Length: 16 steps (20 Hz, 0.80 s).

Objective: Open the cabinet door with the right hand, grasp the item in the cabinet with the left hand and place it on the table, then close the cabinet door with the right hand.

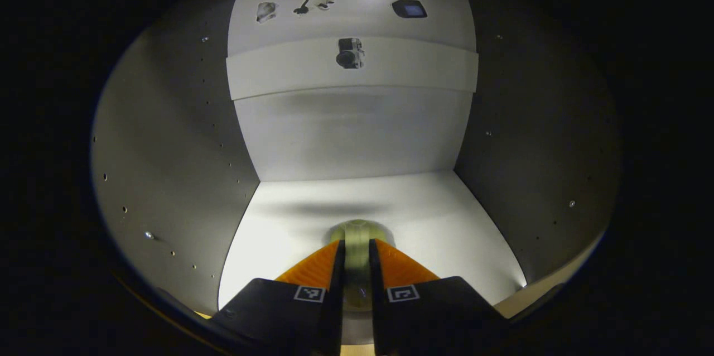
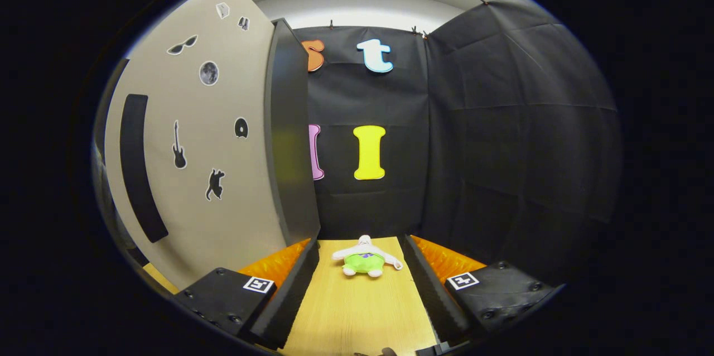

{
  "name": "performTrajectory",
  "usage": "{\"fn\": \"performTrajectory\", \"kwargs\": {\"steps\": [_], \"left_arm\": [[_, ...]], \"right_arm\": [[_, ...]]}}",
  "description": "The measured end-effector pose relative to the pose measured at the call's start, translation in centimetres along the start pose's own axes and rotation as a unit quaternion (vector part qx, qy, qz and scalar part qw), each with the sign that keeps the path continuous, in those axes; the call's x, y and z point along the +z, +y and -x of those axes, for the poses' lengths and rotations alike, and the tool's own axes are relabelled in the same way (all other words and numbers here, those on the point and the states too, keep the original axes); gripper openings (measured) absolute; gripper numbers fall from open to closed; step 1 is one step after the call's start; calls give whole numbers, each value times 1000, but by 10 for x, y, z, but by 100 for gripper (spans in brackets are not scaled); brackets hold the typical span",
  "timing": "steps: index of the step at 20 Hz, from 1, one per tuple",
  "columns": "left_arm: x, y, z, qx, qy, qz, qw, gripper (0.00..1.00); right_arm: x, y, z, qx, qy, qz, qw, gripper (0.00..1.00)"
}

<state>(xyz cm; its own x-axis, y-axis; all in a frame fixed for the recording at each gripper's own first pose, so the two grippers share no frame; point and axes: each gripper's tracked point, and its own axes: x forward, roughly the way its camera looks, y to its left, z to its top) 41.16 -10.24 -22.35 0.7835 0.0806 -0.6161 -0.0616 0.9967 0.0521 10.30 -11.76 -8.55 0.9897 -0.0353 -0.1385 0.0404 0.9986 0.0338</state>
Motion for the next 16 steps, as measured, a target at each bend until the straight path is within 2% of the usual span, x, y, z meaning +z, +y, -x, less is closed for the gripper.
{"fn": "performTrajectory", "kwargs": {"steps": [3,7,11,16], "left_arm": [[-3,7,4,21,6,3,1000,21],[-10,-4,30,-19,8,42,999,20],[-24,9,94,-4,-18,28,999,20],[-64,1,185,-38,-43,46,997,20]], "right_arm": [[0,1,1,6,3,4,1000,96],[0,7,-1,17,2,2,1000,96],[-1,19,2,38,6,-4,999,96],[9,25,4,40,-17,9,999,97]]}}
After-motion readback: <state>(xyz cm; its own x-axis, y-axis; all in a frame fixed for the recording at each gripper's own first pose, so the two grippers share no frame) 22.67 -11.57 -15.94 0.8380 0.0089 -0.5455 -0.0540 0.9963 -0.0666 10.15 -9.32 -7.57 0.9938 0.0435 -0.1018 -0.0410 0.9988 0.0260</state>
